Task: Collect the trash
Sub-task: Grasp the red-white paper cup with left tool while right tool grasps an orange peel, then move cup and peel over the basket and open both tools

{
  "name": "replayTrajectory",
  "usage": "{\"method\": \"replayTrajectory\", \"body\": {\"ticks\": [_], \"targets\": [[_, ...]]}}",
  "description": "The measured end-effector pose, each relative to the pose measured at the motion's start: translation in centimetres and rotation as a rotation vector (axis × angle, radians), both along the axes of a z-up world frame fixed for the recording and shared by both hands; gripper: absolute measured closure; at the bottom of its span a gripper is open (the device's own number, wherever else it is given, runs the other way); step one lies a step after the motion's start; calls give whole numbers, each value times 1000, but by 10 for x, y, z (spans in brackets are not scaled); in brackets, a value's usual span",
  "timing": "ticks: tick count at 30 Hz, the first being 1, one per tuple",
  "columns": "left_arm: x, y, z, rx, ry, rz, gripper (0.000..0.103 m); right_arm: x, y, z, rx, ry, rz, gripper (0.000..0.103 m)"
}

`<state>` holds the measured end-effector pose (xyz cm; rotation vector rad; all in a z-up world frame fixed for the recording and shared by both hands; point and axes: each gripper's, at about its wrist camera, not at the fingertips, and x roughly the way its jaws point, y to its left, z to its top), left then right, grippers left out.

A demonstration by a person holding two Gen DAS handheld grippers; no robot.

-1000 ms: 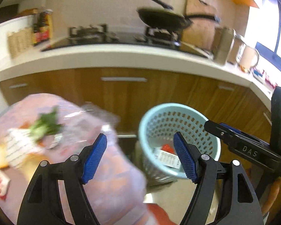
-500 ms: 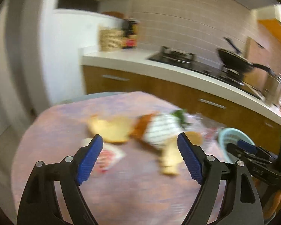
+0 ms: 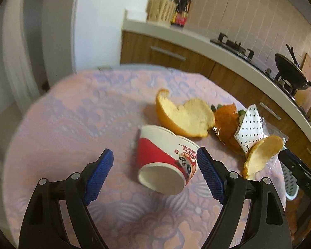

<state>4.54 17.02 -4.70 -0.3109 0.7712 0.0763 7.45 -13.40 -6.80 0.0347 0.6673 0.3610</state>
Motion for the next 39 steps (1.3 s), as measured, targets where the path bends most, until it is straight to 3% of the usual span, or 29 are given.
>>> {"method": "replayTrajectory", "body": {"ticks": [6, 8, 13, 17, 20, 22, 24, 25, 26, 39], "targets": [[12, -11, -15, -46, 19, -30, 24, 13, 11, -1, -37, 13, 11, 41], [14, -13, -19, -48, 24, -39, 35, 16, 16, -1, -47, 14, 20, 41], [12, -17, -21, -35, 23, -44, 37, 16, 19, -1, -57, 7, 29, 39], [2, -15, -15, -45, -26, -38, 52, 25, 25, -3, -69, 37, 38, 37], [-4, -10, -14, -83, -45, -37, 55, 33, 27, -6, -58, 68, 58, 37], [-8, -10, -11, -84, -57, -41, 58, 37, 28, -8, -54, 97, 66, 45], [-10, -12, -7, -82, -64, -46, 60, 35, 27, -10, -48, 114, 77, 84], [-11, -13, -6, -81, -66, -49, 61, 31, 26, -9, -48, 110, 74, 87], [-14, -15, -4, -80, -72, -54, 62, 25, 25, -7, -51, 95, 73, 98], [-50, -60, 39, -80, -184, -128, 64, -35, -18, 37, 10, -41, 15, 100]]}}
